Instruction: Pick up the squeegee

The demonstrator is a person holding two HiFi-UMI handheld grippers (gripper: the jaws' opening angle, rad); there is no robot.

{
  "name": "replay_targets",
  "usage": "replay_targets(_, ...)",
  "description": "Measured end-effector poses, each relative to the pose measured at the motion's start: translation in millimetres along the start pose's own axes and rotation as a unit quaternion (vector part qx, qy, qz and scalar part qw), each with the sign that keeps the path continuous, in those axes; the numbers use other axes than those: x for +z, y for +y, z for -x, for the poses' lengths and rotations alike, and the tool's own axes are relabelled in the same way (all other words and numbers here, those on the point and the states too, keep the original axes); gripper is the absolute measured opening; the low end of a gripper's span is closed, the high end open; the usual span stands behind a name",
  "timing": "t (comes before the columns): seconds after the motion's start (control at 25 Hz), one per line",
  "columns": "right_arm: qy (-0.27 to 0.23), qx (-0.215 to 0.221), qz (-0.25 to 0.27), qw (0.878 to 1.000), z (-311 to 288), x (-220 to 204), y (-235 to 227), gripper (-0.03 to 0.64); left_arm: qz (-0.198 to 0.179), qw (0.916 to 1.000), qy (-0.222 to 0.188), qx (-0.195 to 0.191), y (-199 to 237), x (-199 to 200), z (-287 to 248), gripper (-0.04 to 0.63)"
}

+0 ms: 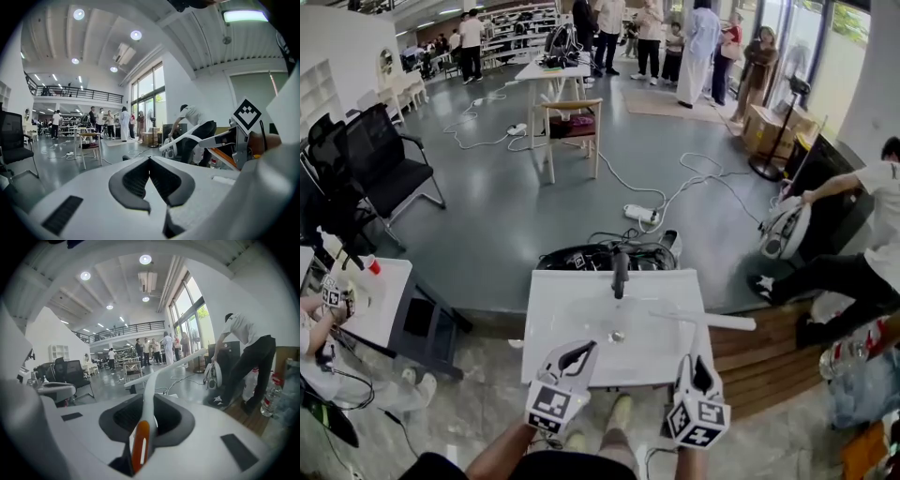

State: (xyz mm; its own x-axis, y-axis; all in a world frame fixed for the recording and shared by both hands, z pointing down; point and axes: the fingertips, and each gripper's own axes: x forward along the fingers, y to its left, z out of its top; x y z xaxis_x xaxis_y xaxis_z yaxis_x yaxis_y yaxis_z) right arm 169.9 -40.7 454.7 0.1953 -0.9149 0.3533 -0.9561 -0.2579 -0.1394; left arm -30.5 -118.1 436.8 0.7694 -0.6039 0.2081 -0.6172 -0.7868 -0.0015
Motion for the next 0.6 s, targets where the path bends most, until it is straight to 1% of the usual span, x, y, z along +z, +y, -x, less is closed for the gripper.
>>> replay_targets(0.28, -0.016, 0.008, 0.013, 1.0, 37, 1, 21, 0.067, -0.005, 1.0, -0.006, -0.005, -10, 4, 29, 0.002)
replay_targets(0.6, -0.02, 0.014, 0.011, 1.0, 43, -6, 35, 0.066, -0.01, 0.9998, -0.015, -0.005, -8, 7, 40, 0.002)
